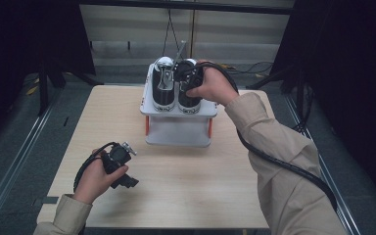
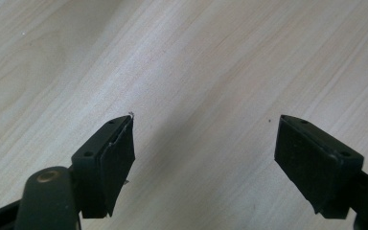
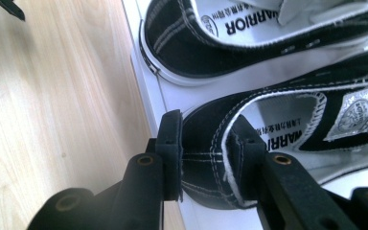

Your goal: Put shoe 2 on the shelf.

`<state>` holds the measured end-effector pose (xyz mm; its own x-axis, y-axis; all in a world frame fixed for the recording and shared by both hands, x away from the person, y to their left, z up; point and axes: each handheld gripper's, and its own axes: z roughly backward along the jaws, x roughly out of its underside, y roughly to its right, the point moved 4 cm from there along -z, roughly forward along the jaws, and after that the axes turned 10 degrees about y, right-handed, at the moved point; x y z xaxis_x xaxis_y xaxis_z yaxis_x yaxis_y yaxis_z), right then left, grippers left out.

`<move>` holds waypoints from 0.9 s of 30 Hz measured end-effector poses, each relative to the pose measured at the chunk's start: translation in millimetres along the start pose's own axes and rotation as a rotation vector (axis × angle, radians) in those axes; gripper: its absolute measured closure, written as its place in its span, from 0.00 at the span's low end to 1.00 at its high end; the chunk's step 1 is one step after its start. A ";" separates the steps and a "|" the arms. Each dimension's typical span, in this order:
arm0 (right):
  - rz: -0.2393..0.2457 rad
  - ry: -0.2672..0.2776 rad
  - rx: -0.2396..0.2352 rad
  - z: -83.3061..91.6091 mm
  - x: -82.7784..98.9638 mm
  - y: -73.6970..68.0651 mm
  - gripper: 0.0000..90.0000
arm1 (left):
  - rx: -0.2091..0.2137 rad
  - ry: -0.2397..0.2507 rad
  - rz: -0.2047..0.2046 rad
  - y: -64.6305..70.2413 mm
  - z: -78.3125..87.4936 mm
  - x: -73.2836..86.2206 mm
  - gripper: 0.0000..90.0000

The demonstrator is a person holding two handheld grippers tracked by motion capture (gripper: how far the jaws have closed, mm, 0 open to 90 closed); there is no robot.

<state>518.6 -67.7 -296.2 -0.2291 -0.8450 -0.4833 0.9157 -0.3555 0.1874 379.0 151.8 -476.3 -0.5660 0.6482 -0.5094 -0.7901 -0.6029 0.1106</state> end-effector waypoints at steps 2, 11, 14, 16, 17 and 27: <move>-0.019 0.015 -0.001 -0.1 -1.7 0.5 0.78 | 0.004 0.002 0.003 -0.2 -1.3 0.2 0.24; -0.104 0.117 0.039 9.2 3.4 -4.6 0.39 | 0.002 -0.017 -0.002 -0.3 -3.1 1.6 0.24; -0.138 0.202 0.072 43.8 10.6 -7.1 0.33 | -0.002 -0.019 -0.009 -0.1 -2.9 1.7 0.24; -0.148 0.214 0.081 66.6 25.2 -15.0 0.28 | -0.008 -0.020 -0.009 0.6 -2.6 2.0 0.24; -0.160 0.212 0.073 74.2 39.6 -22.4 0.26 | -0.007 -0.021 -0.009 1.2 -2.5 2.0 0.24; -0.316 0.156 -0.018 17.3 174.6 -87.9 0.19 | -0.025 -0.011 0.007 1.6 -3.8 -0.4 0.23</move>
<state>392.4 -190.9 -382.2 -0.4505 -0.6226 -0.6398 0.8135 -0.5815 -0.0070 378.8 148.8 -479.2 -0.5740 0.6490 -0.4993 -0.7801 -0.6188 0.0923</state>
